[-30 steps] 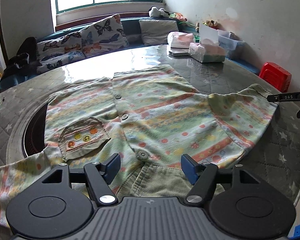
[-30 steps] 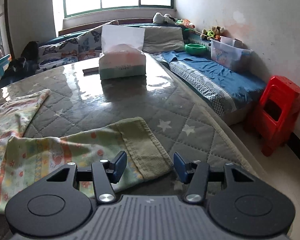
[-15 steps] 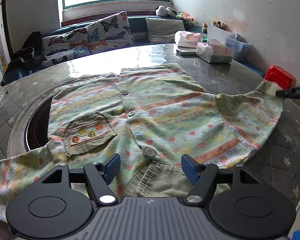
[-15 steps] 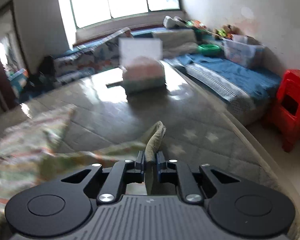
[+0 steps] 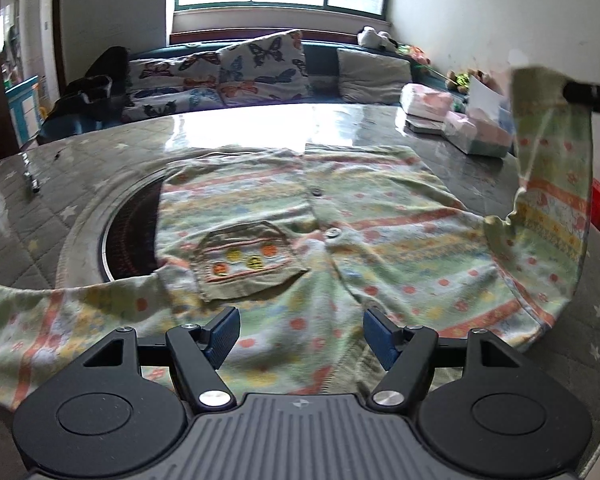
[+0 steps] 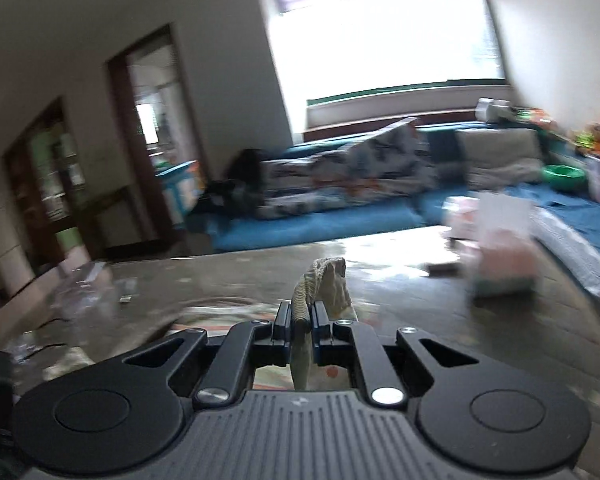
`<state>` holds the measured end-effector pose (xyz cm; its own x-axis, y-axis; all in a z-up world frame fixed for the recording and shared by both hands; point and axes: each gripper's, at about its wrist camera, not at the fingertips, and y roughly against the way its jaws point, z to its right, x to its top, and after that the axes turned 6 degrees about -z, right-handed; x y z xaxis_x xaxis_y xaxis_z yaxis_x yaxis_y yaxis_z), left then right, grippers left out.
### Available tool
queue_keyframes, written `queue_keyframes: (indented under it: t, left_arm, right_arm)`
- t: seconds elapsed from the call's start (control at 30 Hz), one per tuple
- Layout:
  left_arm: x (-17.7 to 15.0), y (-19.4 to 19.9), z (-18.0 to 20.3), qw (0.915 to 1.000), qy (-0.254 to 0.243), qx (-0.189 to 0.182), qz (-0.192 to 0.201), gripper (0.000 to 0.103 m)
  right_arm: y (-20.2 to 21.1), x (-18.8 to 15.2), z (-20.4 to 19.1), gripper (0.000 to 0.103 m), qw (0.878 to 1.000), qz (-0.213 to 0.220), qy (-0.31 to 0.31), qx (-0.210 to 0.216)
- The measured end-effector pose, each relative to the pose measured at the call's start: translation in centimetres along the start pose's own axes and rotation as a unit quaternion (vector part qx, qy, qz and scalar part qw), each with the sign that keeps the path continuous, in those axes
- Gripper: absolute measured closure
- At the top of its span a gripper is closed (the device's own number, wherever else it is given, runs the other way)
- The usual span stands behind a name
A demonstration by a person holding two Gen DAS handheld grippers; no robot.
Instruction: Fold clothes
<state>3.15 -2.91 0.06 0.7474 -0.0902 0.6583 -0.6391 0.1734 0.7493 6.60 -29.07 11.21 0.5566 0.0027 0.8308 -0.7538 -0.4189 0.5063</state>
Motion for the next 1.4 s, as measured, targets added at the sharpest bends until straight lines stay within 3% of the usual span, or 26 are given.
queue_keyframes:
  t: [0.33, 0.57, 0.73, 0.97, 1.17, 1.2, 1.27, 1.37, 1.4]
  left_arm:
    - [-0.8, 1.1, -2.9, 0.9990, 0.038, 0.023, 0.010, 0.030]
    - [-0.7, 1.6, -4.1, 0.9979, 0.052, 0.036, 0.014, 0.029]
    - [0.1, 2.1, -3.6, 0.9980, 0.049, 0.028, 0.028, 0.029]
    - [1.1, 2.8, -2.3, 0.9974, 0.036, 0.025, 0.058, 0.031]
    - [1.5, 2.9, -1.7, 0.9981, 0.020, 0.007, 0.058, 0.032]
    - [1.4, 2.5, -1.5, 0.9985, 0.016, 0.000, 0.052, 0.034]
    - [1.2, 1.5, -1.2, 0.9991, 0.012, -0.012, 0.039, 0.053]
    - [0.9, -0.3, -0.9, 0.9993, 0.012, -0.030, 0.018, 0.074]
    - [0.9, -0.8, -0.9, 0.9993, 0.013, -0.033, 0.012, 0.076]
  right_arm:
    - [-7.0, -0.3, -8.5, 0.094, 0.992, -0.060, 0.063, 0.090]
    - [-7.3, -0.6, -10.4, 0.078, 0.989, -0.065, 0.082, 0.109]
    - [-6.8, -0.7, -8.5, 0.070, 0.989, -0.078, 0.101, 0.073]
    - [-7.8, -4.7, -3.7, 0.069, 0.979, -0.160, 0.125, -0.010]
    - [-9.2, -7.1, -1.2, 0.070, 0.978, -0.185, 0.094, -0.020]
    - [-9.6, -7.1, -1.2, 0.070, 0.979, -0.181, 0.094, -0.019]
    - [-10.3, -7.1, -1.1, 0.070, 0.980, -0.176, 0.093, -0.018]
    - [-12.0, -7.2, -0.6, 0.073, 0.980, -0.181, 0.083, -0.022]
    - [-12.3, -7.4, -0.3, 0.076, 0.980, -0.184, 0.079, -0.023]
